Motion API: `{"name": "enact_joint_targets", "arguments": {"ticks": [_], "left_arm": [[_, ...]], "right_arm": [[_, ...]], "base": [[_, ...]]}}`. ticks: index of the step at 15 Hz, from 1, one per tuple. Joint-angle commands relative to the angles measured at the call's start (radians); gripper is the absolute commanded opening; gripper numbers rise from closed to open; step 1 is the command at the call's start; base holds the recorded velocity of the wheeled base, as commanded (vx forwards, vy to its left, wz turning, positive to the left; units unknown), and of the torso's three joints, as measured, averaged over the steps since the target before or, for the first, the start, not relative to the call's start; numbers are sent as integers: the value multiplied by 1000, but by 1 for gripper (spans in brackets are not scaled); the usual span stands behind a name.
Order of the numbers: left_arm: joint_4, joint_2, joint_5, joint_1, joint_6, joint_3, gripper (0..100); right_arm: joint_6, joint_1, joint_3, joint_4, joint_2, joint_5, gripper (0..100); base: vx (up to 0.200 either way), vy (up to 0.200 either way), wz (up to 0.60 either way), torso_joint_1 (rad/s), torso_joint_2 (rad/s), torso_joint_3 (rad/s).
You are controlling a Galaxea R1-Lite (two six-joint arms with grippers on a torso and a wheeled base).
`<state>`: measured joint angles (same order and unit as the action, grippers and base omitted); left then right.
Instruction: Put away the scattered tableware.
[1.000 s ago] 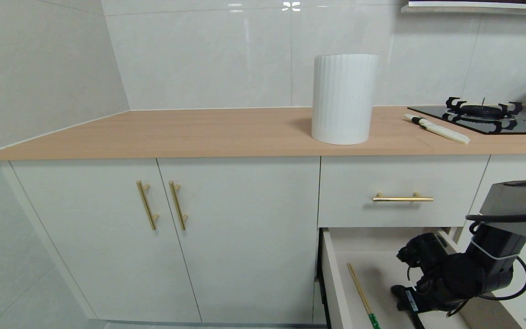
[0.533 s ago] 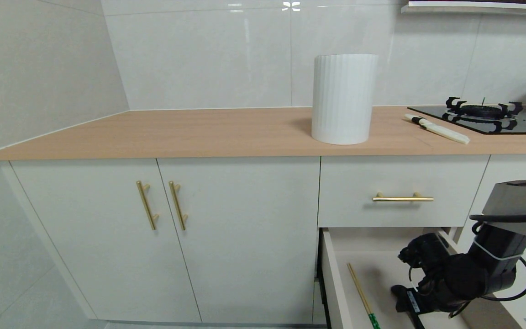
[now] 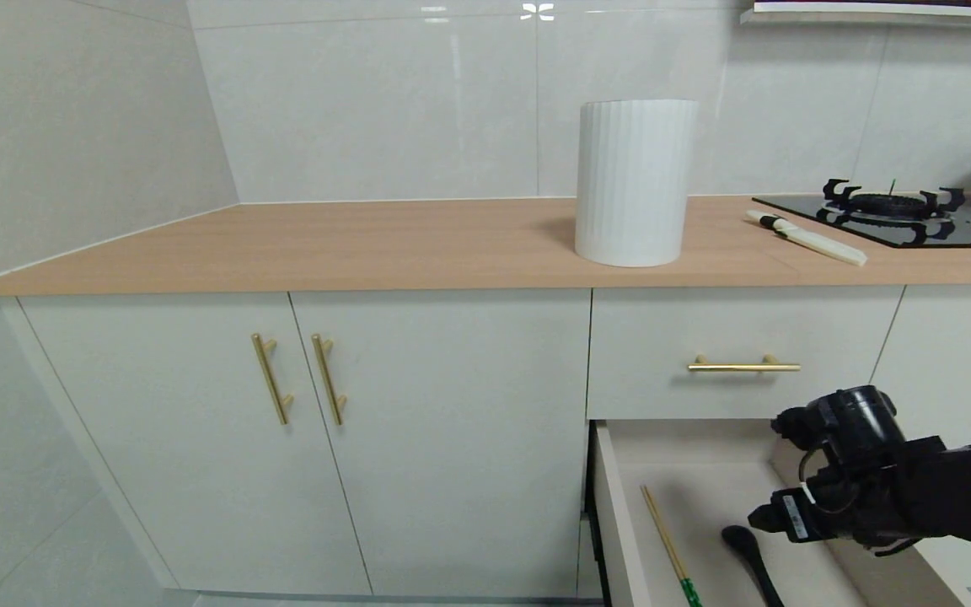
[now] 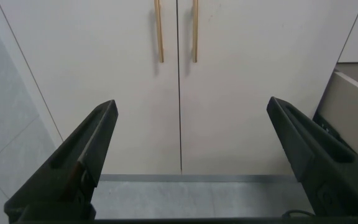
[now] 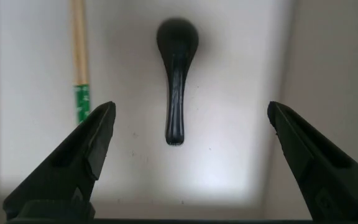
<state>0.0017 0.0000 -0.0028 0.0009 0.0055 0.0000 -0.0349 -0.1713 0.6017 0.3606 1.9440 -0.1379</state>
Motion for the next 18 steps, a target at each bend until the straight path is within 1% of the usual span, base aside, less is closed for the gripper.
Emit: {"name": "enact_joint_targets", "arguments": {"ticks": [1, 3, 4, 5, 8, 9, 13, 18], "left_arm": [[0, 0, 0, 1, -1, 0, 100], [0, 0, 0, 1, 1, 0, 100], [0, 0, 0, 1, 1, 0, 100], [0, 0, 0, 1, 1, 0, 100], [0, 0, 0, 1, 1, 0, 100], [0, 0, 0, 1, 1, 0, 100], [0, 0, 0, 1, -1, 0, 100], [0, 0, 0, 1, -1, 0, 100]], "right_arm": [[16, -2, -17, -71, -217, 0, 100], [35, -7, -2, -189, -335, 4, 100], [38, -36, 13, -256, -396, 6, 100], [39, -47, 16, -304, -436, 6, 100], [38, -102, 20, -336, -522, 3, 100], [38, -114, 21, -365, -550, 1, 100], [39, -119, 26, -385, -560, 1, 100], [41, -120, 23, -385, -559, -2, 100]], "base": [[0, 0, 0, 0, 0, 0], [0, 0, 0, 0, 0, 0], [0, 0, 0, 0, 0, 0], [0, 0, 0, 0, 0, 0], [0, 0, 0, 0, 0, 0], [0, 0, 0, 0, 0, 0], [0, 0, 0, 0, 0, 0], [-200, 0, 0, 0, 3, 3]]}}
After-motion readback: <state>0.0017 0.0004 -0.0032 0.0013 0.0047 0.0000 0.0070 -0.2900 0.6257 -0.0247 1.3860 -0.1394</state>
